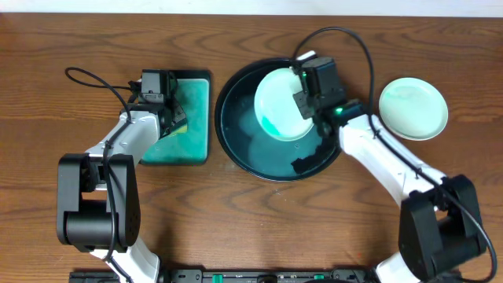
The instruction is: Clean dirty plates on tray and stack at the side
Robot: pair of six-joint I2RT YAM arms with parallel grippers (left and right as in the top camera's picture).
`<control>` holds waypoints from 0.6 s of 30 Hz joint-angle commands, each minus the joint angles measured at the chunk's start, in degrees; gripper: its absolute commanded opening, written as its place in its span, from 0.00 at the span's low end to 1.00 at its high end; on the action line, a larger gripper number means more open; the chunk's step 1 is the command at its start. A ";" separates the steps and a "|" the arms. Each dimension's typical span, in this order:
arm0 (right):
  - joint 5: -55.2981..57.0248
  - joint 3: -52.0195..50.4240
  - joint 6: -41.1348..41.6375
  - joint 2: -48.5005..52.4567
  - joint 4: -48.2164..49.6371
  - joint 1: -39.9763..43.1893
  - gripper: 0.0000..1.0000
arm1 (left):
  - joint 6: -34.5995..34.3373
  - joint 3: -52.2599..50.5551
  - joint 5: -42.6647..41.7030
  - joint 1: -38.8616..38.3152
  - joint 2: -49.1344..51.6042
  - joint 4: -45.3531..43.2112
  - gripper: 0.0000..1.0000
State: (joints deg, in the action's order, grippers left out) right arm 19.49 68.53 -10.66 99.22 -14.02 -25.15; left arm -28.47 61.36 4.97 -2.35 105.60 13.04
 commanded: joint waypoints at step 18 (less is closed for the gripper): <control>35.43 0.83 -43.89 -3.54 19.12 -17.11 0.01 | 0.42 -0.17 0.63 0.46 -0.15 0.02 0.56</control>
State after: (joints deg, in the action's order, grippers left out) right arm 49.58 68.55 -46.39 96.99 3.44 -40.95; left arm -28.23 61.36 4.80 -2.28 105.60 13.06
